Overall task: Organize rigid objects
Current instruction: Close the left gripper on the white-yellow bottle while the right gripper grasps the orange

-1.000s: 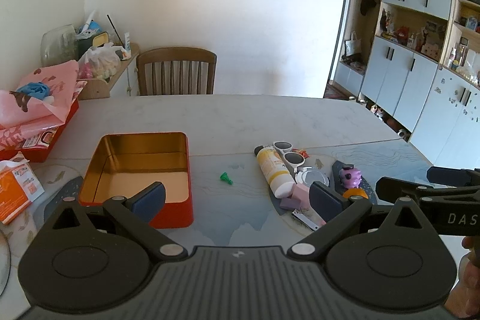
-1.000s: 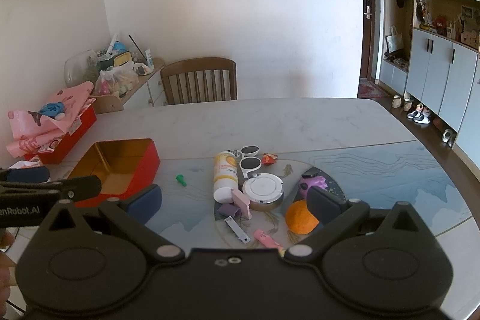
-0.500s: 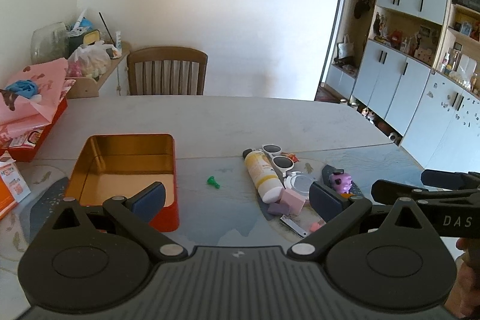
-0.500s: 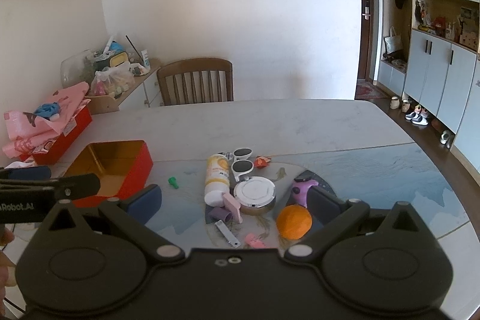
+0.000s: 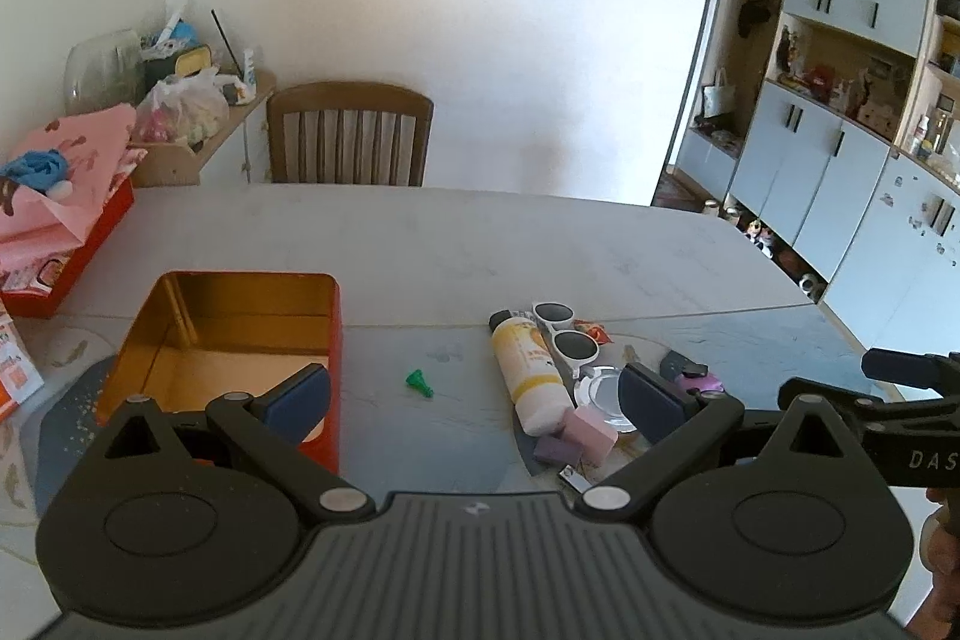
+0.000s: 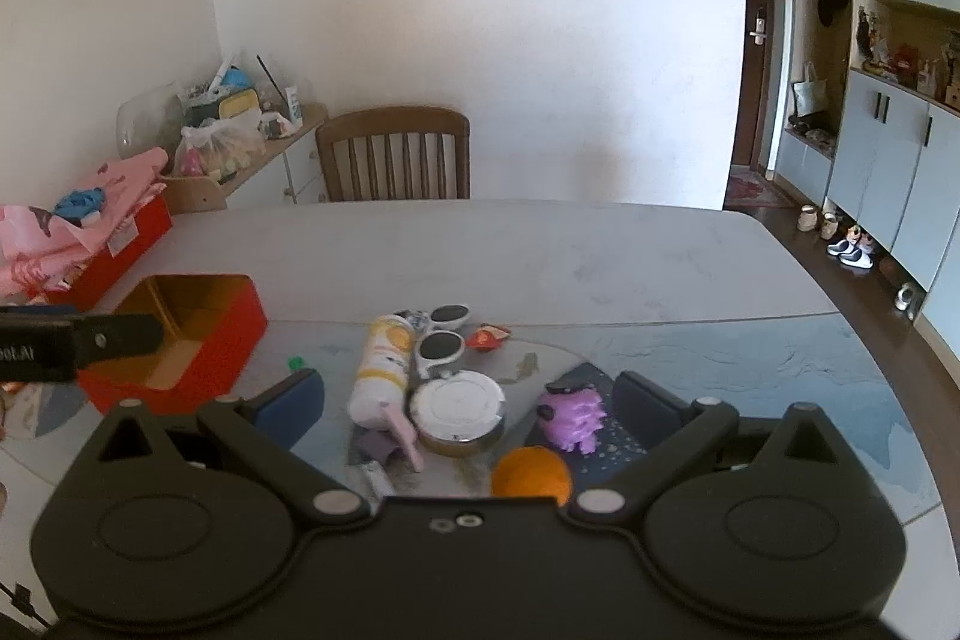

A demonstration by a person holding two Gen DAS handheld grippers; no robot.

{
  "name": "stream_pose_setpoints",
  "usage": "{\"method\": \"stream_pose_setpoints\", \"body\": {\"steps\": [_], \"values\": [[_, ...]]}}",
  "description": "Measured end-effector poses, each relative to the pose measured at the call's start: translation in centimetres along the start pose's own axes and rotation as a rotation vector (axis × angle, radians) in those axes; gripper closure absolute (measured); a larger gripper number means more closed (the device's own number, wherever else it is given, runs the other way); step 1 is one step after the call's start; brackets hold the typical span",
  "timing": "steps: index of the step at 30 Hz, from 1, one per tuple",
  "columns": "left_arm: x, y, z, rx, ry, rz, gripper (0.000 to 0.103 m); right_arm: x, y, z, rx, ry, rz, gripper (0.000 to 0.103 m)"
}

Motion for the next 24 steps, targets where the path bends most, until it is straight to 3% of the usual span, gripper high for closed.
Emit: {"method": "stream_pose_setpoints", "body": {"steps": [11, 24], "values": [[-0.4, 1.9, 5.2, 0.013, -0.076, 0.026, 0.000, -2.2, 3.9, 3.2, 0.044, -0.095, -0.034, 0.009], [-1.4, 3.7, 13.4, 0.042, -0.168, 0.053, 0.000, -4.7, 4.8, 7.3, 0.144, -0.228, -0.126, 0.019]]}}
Point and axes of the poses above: each gripper's, at about its wrist camera, not at the fingertips, and z roughly the way its jaws point, y to its right, x to its top, the point moved 3 cm from there along z, roughly the way its jaws point, and after that the axes turned 7 degrees about y, right-handed, at the moved point
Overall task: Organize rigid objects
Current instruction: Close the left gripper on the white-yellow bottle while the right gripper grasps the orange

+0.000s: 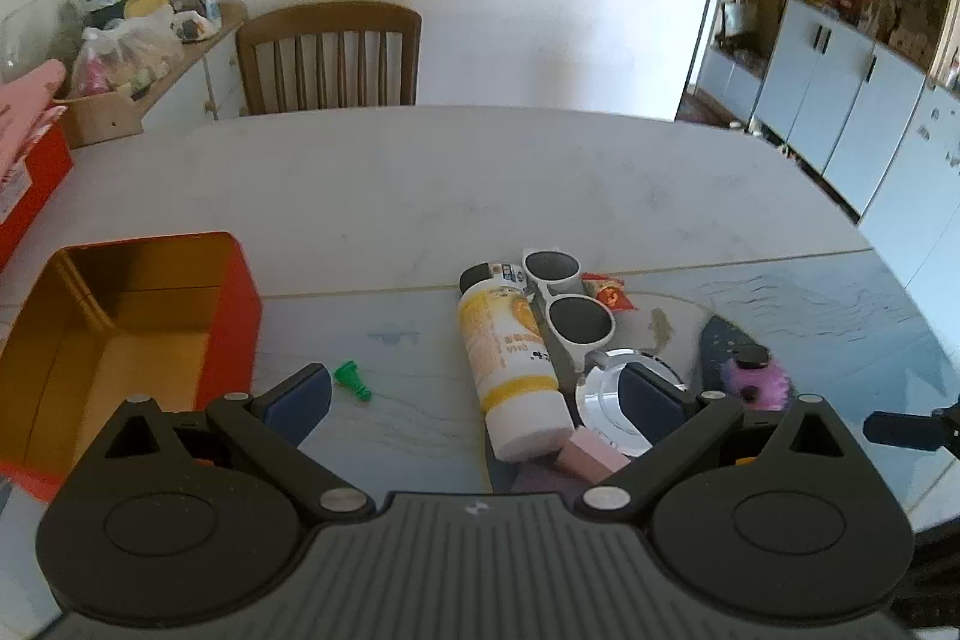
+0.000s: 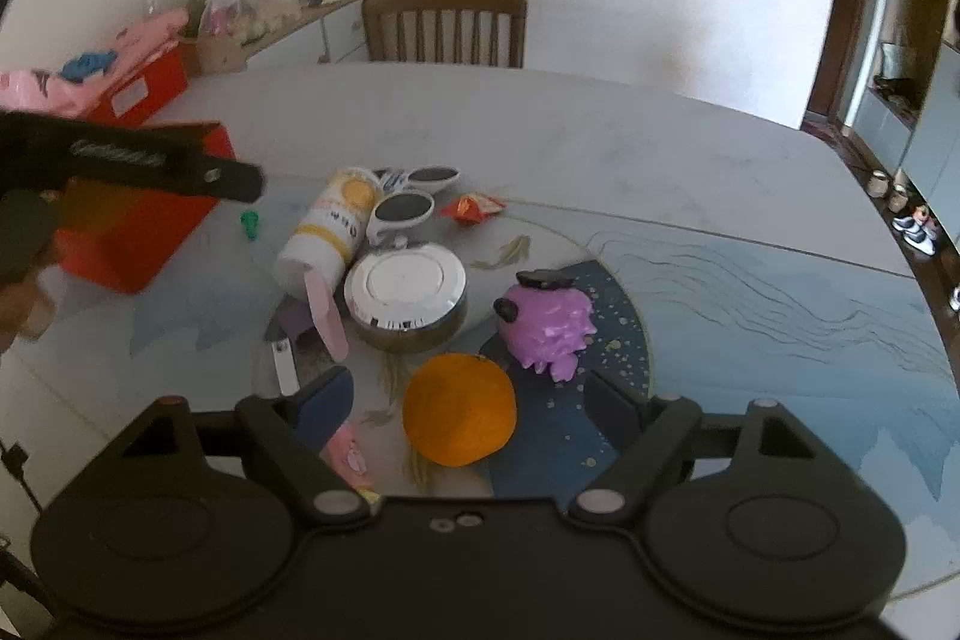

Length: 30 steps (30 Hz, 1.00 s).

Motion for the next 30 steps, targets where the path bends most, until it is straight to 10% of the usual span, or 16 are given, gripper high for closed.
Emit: {"method": "stream_pose_setpoints", "body": {"steps": [16, 30], "values": [[-0.3, 0.4, 8.8, 0.055, -0.173, -0.022, 0.003, -0.6, 0.2, 2.7, 0.090, -0.071, -0.076, 0.034], [-0.3, 1.2, 11.7, 0.052, -0.238, -0.017, 0.041, -1.0, 0.6, 4.2, 0.100, -0.111, -0.106, 0.048]]}}
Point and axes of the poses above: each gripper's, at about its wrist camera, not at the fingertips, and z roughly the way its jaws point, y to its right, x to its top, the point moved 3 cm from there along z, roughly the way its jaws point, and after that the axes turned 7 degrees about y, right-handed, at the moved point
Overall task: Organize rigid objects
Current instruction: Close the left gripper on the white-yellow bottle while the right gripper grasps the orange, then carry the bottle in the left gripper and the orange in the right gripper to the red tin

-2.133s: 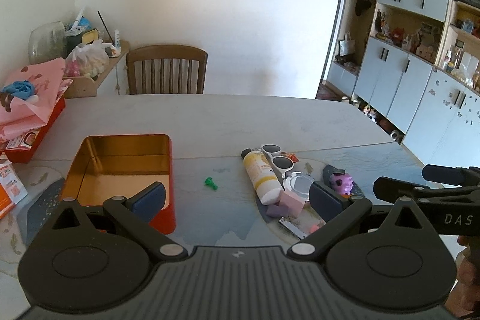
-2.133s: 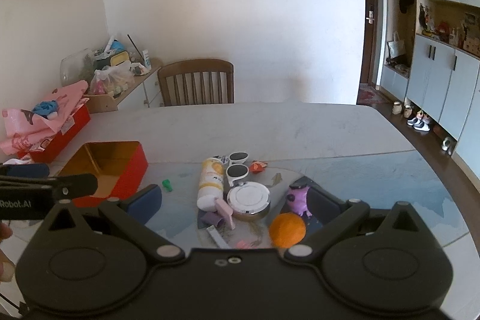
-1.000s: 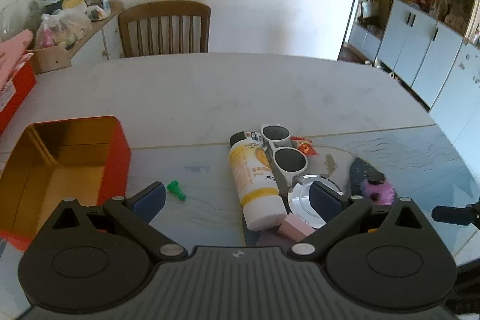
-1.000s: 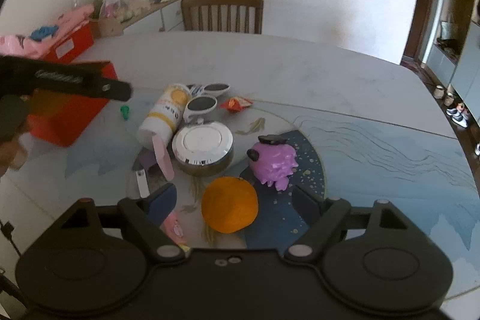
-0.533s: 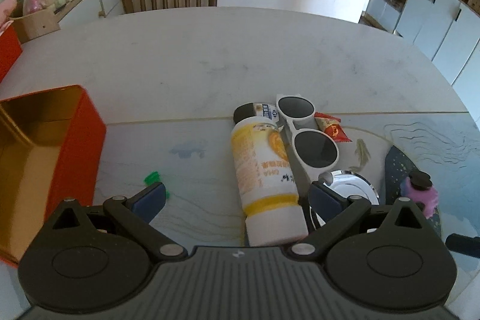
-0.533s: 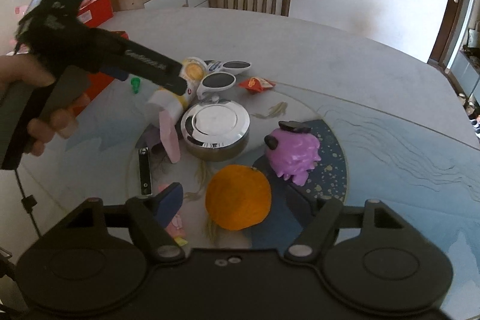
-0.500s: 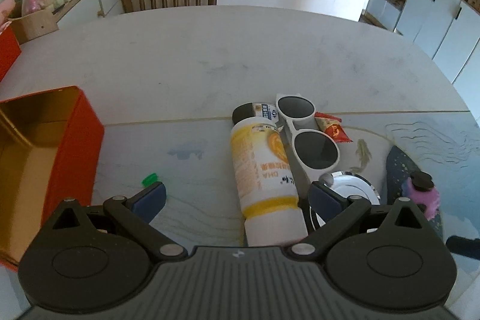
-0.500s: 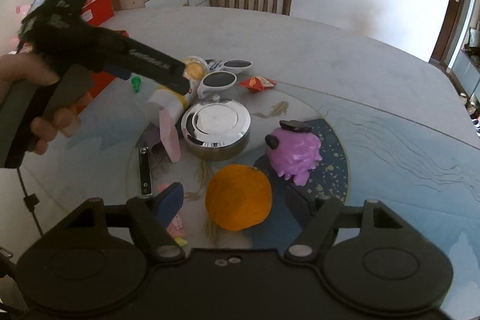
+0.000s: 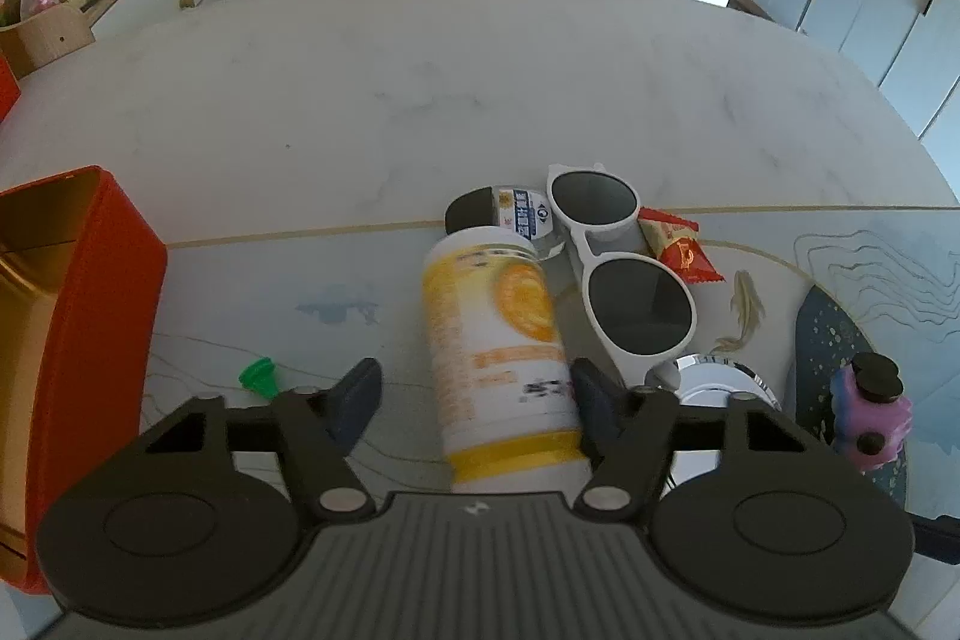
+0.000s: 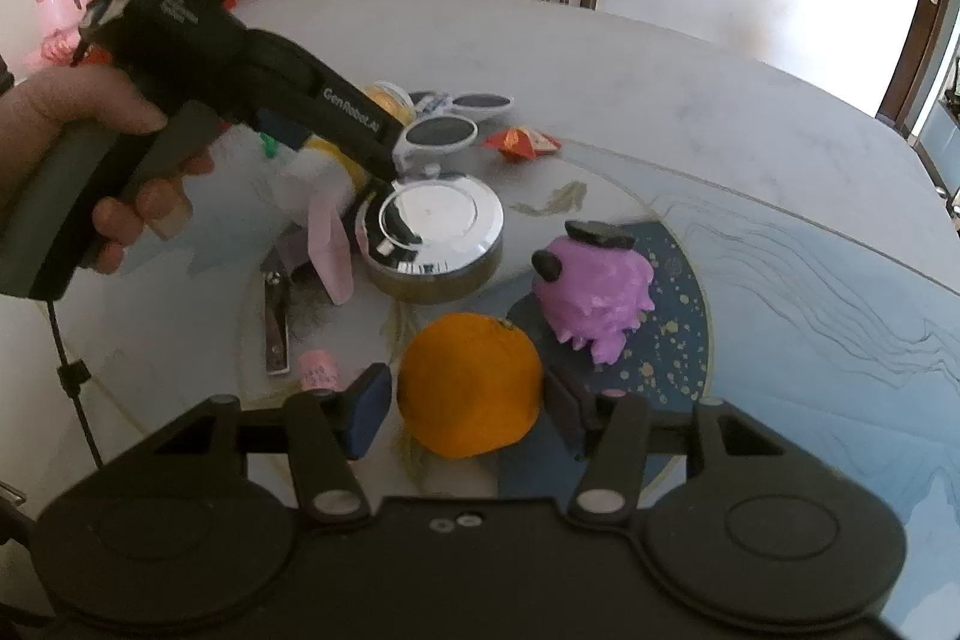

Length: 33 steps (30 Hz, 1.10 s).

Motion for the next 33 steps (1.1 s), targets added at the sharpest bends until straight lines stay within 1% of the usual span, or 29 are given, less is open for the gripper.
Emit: {"method": "stream_pose_setpoints", "body": {"steps": [4, 8, 12, 18, 20, 26, 29, 33], "values": [[0.0, 0.3, 0.2, 0.011, 0.000, 0.012, 0.054, 0.0, 0.1, 0.3, 0.000, -0.007, -0.002, 0.049], [-0.1, 0.6, 0.1, 0.030, 0.006, 0.029, 0.058, 0.1, 0.0, 0.3, -0.002, -0.012, -0.001, 0.050], [-0.3, 0.4, -0.5, 0.045, 0.016, 0.028, 0.058, 0.2, 0.1, 0.3, -0.010, -0.022, 0.011, 0.050], [-1.2, -0.8, -1.7, 0.051, 0.019, 0.010, 0.058, 0.3, 0.1, -0.2, -0.020, -0.007, 0.030, 0.050], [-1.4, -1.1, -2.2, 0.053, 0.021, 0.002, 0.058, 0.5, 0.2, -0.6, -0.010, -0.001, 0.042, 0.050], [-2.0, -2.5, -4.1, 0.036, 0.021, -0.025, 0.058, 2.1, -0.1, -2.0, 0.005, 0.024, 0.065, 0.050], [-2.3, -3.4, -5.1, 0.031, 0.024, -0.032, 0.058, 3.1, -0.9, -2.7, 0.010, 0.034, 0.040, 0.050], [-2.7, -4.4, -6.4, 0.001, 0.029, -0.024, 0.059, 4.3, -2.2, -3.2, 0.013, 0.048, 0.032, 0.050]]}}
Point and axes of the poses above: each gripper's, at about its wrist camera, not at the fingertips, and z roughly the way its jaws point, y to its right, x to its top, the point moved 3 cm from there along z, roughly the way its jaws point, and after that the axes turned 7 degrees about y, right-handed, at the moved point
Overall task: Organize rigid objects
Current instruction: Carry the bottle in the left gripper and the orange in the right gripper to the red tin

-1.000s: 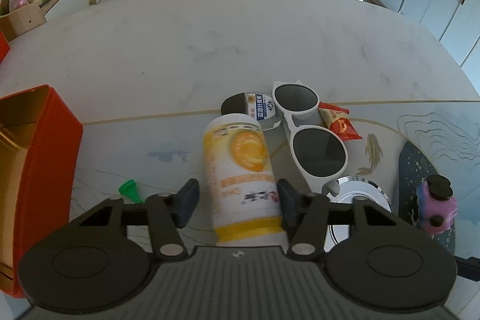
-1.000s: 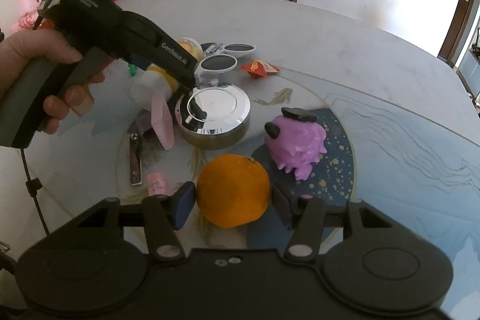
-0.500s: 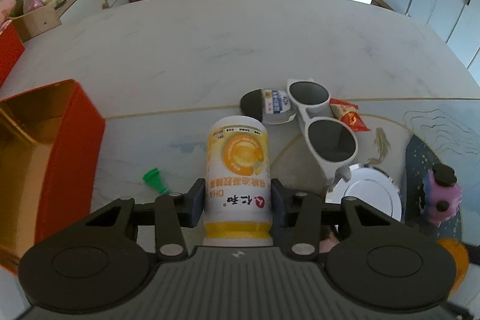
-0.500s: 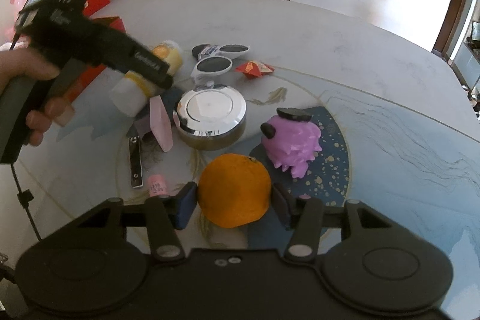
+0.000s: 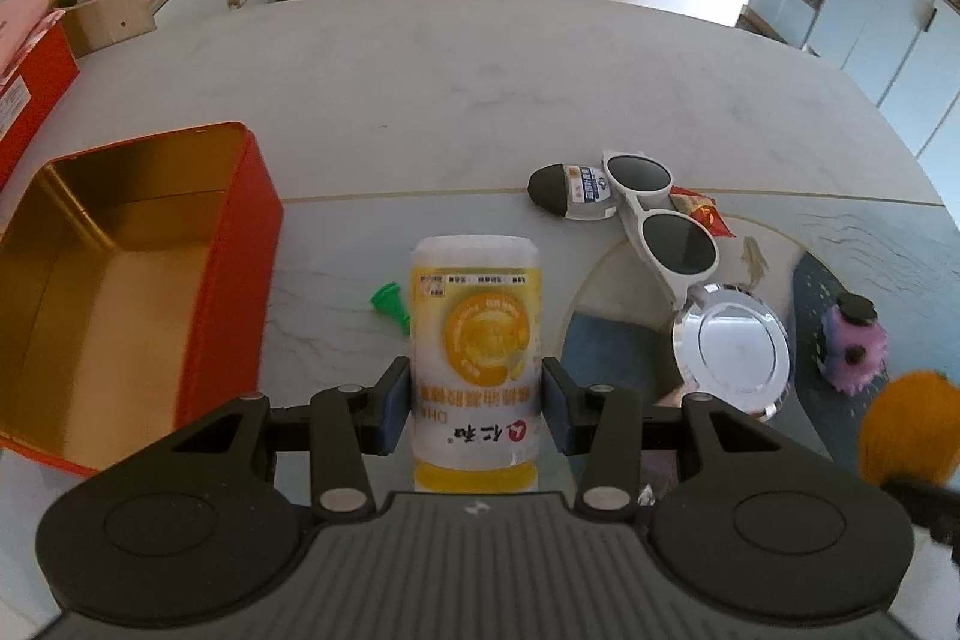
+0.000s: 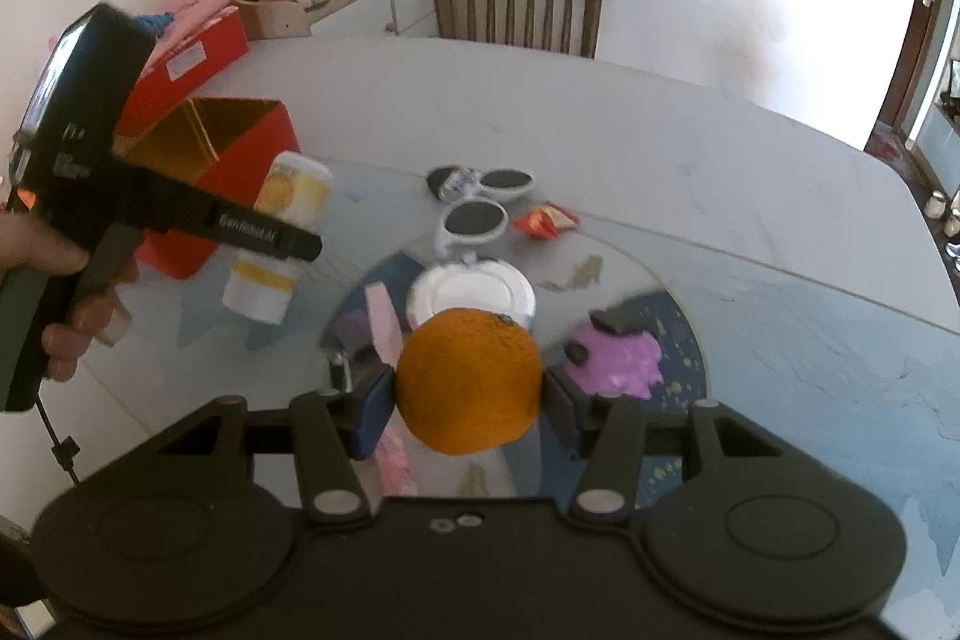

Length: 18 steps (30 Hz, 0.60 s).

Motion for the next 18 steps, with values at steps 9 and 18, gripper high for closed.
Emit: {"method": "stream_pose_setpoints", "body": {"steps": [9, 18], "values": [[-0.2, -3.2, -3.2, -0.092, 0.016, -0.039, 0.059, 2.8, -3.2, 0.2, -0.002, 0.019, -0.015, 0.050], [1.4, -6.8, -7.3, -0.162, 0.088, -0.064, 0.059, 6.1, -7.8, 1.6, 0.012, 0.049, -0.060, 0.050]]}}
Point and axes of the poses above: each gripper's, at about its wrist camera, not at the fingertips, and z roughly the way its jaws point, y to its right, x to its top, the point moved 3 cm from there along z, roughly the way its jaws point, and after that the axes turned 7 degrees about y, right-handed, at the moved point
